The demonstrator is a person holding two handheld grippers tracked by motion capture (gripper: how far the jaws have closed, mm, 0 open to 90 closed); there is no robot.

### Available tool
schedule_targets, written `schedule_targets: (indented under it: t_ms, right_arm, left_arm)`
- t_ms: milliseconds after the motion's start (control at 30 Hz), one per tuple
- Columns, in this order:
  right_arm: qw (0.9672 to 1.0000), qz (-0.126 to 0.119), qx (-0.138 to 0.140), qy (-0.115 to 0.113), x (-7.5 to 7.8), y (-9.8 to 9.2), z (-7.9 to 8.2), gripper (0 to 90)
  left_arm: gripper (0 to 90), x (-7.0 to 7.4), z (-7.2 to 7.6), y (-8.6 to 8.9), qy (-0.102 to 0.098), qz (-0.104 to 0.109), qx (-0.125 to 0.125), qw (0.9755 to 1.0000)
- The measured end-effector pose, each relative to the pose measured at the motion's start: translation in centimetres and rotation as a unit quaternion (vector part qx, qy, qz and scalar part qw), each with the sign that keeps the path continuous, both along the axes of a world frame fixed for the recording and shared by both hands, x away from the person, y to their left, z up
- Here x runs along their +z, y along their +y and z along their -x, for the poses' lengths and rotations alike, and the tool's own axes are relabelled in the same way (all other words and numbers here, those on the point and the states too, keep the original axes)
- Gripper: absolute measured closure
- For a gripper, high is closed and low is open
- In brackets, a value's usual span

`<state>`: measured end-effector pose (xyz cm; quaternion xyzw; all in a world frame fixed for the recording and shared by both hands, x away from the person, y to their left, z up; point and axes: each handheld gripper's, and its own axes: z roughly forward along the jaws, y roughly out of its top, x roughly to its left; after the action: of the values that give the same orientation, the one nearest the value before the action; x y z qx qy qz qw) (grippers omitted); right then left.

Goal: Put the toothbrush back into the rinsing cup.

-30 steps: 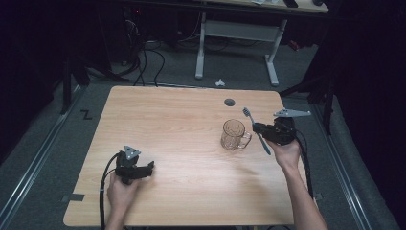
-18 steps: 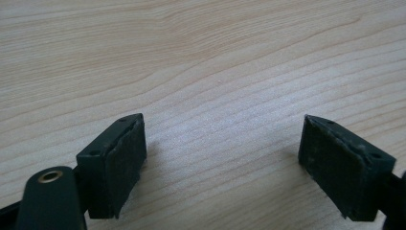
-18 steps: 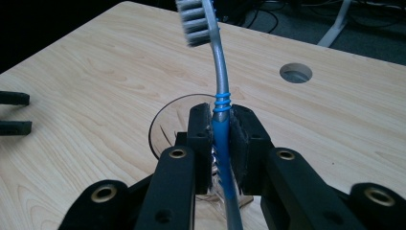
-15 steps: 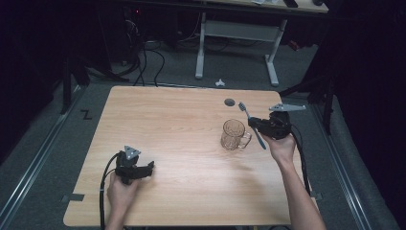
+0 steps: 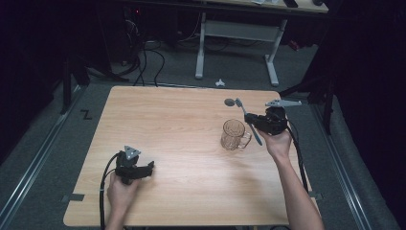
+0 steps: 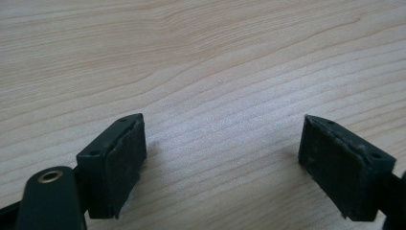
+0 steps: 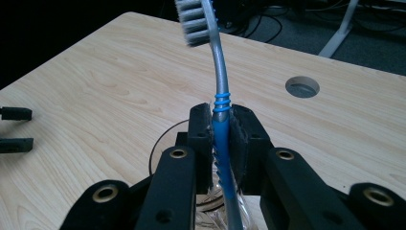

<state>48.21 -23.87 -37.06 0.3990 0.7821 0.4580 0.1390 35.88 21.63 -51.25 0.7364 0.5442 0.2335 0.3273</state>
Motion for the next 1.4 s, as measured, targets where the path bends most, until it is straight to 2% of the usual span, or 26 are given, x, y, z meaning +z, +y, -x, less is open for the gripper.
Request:
schedule_targets:
  t_ms: [200,500,833,1033,1400]
  right_arm:
    - [0.9999,-0.010,-0.001,-0.004,0.0,0.2,-0.4,79.7]
    - [0.9999,-0.013,-0.007,-0.003,-0.1,0.2,-1.1,79.7]
    - [0.9998,-0.020,-0.003,-0.008,0.0,1.2,-1.6,79.7]
    - [0.9993,-0.029,-0.004,-0.023,0.0,1.8,-1.9,79.7]
    - [0.9987,-0.042,-0.006,-0.029,-0.4,2.2,-2.4,79.7]
  left_arm:
    - [17.2,0.0,0.0,0.0,0.000,0.000,0.000,1.0000]
    - [17.2,0.0,0.0,0.0,0.000,0.000,0.000,1.0000]
    - [17.2,0.0,0.0,0.0,0.000,0.000,0.000,1.0000]
    - [17.2,0.0,0.0,0.0,0.000,0.000,0.000,1.0000]
    - [17.2,0.0,0.0,0.0,0.000,0.000,0.000,1.0000]
